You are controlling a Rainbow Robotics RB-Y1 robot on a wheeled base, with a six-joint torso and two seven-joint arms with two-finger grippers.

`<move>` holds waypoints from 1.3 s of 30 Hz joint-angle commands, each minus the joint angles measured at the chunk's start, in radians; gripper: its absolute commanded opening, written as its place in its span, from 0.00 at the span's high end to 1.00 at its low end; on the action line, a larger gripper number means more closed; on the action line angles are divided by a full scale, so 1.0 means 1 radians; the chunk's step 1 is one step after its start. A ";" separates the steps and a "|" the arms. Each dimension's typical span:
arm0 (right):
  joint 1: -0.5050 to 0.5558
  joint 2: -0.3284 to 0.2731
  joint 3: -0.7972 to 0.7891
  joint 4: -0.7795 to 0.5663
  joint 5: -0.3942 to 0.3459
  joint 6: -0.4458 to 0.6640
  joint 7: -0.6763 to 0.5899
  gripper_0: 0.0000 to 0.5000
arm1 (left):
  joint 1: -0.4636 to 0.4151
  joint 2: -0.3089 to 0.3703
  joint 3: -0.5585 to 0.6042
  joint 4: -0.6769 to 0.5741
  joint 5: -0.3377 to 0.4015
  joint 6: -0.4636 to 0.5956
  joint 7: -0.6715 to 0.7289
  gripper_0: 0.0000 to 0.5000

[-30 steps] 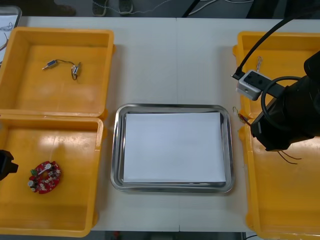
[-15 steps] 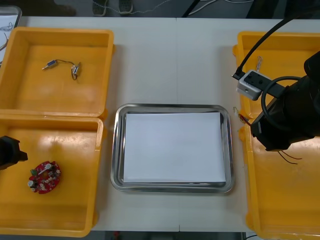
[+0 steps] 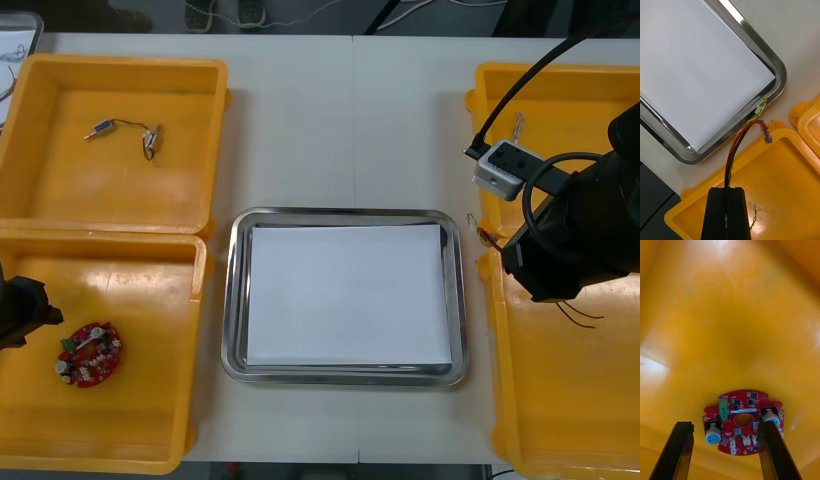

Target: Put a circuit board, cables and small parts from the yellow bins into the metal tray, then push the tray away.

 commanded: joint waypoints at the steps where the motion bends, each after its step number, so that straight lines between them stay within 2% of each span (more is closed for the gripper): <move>1: -0.031 -0.040 0.004 -0.014 0.009 0.008 -0.025 1.00 | -0.024 -0.021 -0.042 0.003 -0.057 0.006 -0.019 0.00; 17: -0.031 -0.040 0.004 -0.014 0.018 0.045 -0.018 1.00 | -0.024 -0.058 -0.102 0.061 -0.094 -0.056 -0.019 0.00; 39: -0.031 -0.040 0.005 -0.014 0.023 0.050 -0.024 1.00 | -0.021 -0.063 -0.139 0.109 -0.120 -0.108 -0.032 0.00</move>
